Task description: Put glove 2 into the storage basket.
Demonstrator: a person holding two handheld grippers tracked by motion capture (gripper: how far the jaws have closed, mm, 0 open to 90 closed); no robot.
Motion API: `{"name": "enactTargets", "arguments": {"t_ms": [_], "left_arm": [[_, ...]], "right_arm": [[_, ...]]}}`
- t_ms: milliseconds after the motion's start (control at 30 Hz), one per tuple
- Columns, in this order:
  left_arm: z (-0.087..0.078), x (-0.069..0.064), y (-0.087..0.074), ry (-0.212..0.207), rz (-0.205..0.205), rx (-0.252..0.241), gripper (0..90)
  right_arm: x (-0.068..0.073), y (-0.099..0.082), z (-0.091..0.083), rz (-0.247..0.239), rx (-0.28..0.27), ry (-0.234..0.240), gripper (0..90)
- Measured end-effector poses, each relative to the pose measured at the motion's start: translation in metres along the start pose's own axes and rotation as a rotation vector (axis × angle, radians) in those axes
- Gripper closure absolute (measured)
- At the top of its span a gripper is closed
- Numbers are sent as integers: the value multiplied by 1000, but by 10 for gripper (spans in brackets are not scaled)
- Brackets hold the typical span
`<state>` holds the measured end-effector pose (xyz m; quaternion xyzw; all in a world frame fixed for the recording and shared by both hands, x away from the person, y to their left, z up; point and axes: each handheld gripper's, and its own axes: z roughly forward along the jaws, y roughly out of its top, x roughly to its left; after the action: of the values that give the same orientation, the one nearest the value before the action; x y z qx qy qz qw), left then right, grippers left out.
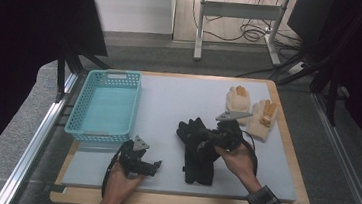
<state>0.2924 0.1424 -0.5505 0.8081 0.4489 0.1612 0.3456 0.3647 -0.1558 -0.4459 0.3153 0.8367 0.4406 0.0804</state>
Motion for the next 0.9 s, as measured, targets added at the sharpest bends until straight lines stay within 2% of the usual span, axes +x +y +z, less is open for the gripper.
{"name": "enactTargets", "arguments": {"t_ms": [100,200,300,367,567,633,667,767,833,900], "left_arm": [[0,0,0,1,1,0,37],[0,0,0,1,8,6,37],[0,0,0,1,4,4,37],[0,0,0,0,7,6,37],[0,0,0,0,5,6,37],[0,0,0,0,5,6,37],[0,0,0,0,5,6,37],[0,0,0,0,2,3,37],[0,0,0,0,2,2,37],[0,0,0,0,2,3,37]], "right_arm": [[0,-22,-2,7,22,-4,871],[-6,-38,-1,2,39,-8,805],[-15,-38,-1,-30,53,-12,741],[-19,-33,2,-79,87,-10,705],[-21,-29,20,-156,170,22,556],[-22,-30,28,-196,207,4,533],[-23,-31,33,-218,236,-4,537],[-25,-37,44,-215,276,13,642],[-25,-38,44,-167,268,19,739],[-23,-38,41,-159,261,1,793]]}}
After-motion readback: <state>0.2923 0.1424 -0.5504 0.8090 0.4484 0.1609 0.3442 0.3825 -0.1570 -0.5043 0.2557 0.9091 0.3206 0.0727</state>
